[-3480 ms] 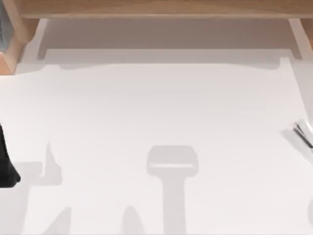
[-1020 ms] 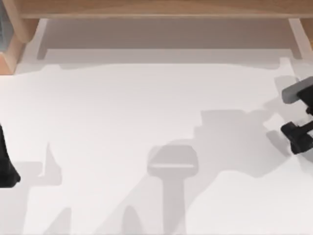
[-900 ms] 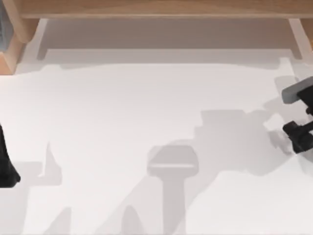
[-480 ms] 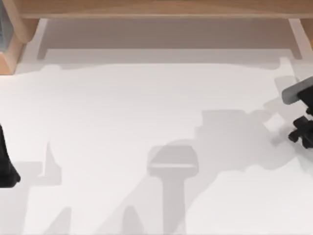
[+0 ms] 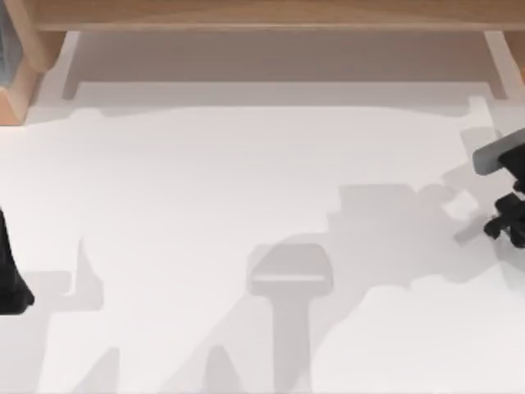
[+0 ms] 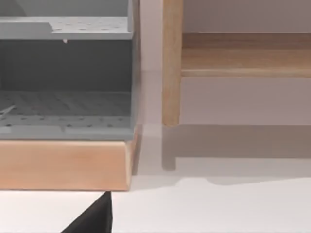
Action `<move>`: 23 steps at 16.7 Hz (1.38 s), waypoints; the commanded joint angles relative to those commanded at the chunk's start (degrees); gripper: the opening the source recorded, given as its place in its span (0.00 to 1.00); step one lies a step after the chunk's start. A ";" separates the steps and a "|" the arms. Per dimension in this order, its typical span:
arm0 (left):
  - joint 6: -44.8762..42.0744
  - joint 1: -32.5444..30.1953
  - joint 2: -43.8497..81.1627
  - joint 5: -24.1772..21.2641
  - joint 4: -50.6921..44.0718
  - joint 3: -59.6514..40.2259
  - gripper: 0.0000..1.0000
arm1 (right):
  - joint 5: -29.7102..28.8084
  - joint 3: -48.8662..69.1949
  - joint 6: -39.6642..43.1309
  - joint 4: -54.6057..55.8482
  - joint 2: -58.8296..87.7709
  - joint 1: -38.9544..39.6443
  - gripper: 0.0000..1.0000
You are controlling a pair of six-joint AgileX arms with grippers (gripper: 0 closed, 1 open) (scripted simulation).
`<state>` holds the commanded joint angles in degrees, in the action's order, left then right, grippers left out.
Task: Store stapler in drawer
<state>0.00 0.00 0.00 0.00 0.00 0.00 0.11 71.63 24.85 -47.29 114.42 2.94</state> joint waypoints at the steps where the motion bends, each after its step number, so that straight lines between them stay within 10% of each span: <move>1: 0.00 0.00 0.00 0.00 0.00 0.00 1.00 | 0.00 0.00 0.00 0.00 0.00 0.00 0.00; 23: 0.00 0.00 0.00 0.00 0.00 0.00 1.00 | 0.12 4.33 -0.92 -7.80 -2.28 0.67 0.00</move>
<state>0.00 0.00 0.00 0.00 0.00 0.00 0.23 75.96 23.93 -55.09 112.15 3.61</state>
